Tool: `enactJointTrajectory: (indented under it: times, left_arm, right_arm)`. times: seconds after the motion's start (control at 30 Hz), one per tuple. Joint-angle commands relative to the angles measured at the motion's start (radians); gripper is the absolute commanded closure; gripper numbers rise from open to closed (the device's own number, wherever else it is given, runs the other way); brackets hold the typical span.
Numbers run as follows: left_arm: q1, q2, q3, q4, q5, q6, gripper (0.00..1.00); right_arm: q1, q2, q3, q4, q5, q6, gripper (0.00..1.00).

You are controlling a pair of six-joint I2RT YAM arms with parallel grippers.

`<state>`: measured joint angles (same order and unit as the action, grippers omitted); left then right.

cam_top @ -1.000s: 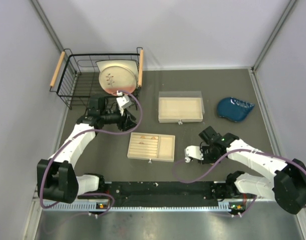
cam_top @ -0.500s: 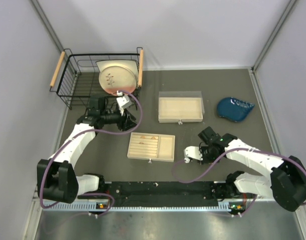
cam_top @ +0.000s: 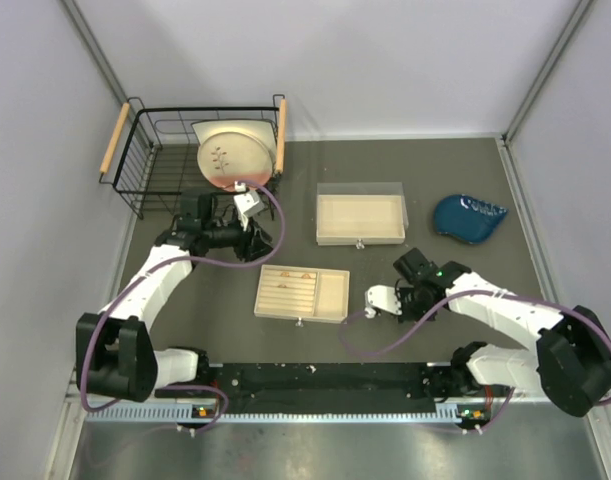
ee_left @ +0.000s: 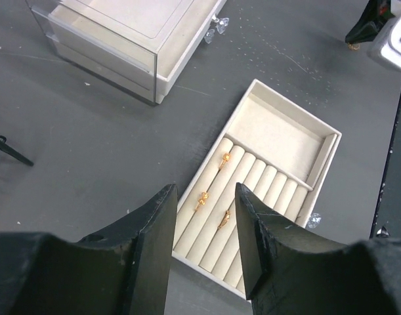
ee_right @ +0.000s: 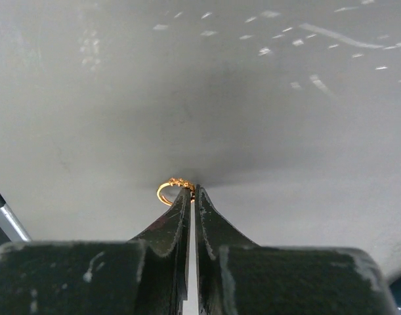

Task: Organize the mixed jewelry

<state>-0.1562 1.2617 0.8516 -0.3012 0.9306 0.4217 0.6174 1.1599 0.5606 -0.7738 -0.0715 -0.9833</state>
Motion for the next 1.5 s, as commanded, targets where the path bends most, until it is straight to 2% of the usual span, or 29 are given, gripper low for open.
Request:
enactJointTrajectory:
  times: [0.0, 0.23, 0.37, 0.5, 0.57, 0.7, 0.87, 1.07, 1.33, 1.47]
  left_arm:
    - [-0.005, 0.002, 0.034, 0.043, 0.057, -0.020, 0.54]
    - [-0.009, 0.001, 0.011, 0.192, 0.106, -0.173, 0.56]
    - [-0.061, -0.018, -0.032, 0.376, 0.076, -0.383, 0.57]
    - [-0.135, -0.051, -0.082, 0.619, -0.010, -0.559, 0.57]
    - [-0.187, -0.064, -0.095, 0.671, -0.082, -0.632, 0.56]
    - [-0.261, -0.081, -0.069, 0.702, -0.200, -0.672, 0.57]
    - [-0.319, -0.042, -0.017, 0.703, -0.301, -0.759, 0.60]
    - [-0.350, 0.010, 0.010, 0.752, -0.323, -0.868, 0.60]
    - [-0.353, 0.021, 0.017, 0.744, -0.346, -0.867, 0.60]
    - [-0.355, 0.021, 0.017, 0.741, -0.348, -0.867, 0.64]
  right_arm:
    - [-0.011, 0.020, 0.192, 0.012, -0.089, 0.107, 1.00]
    - [-0.011, 0.112, 0.464, -0.027, -0.185, 0.293, 1.00]
    - [-0.011, 0.188, 0.614, -0.021, -0.220, 0.456, 1.00]
    - [-0.011, 0.260, 0.799, -0.010, -0.278, 0.599, 1.00]
    - [-0.011, 0.291, 0.850, 0.010, -0.321, 0.679, 1.00]
    - [-0.010, 0.330, 0.965, 0.054, -0.356, 0.797, 1.00]
    - [0.025, 0.342, 1.012, 0.131, -0.254, 0.871, 1.00]
    - [0.102, 0.357, 1.021, 0.157, -0.065, 0.922, 1.00]
    - [0.111, 0.374, 1.030, 0.157, -0.027, 0.962, 1.00]
    - [0.113, 0.374, 1.036, 0.154, -0.011, 0.971, 1.00]
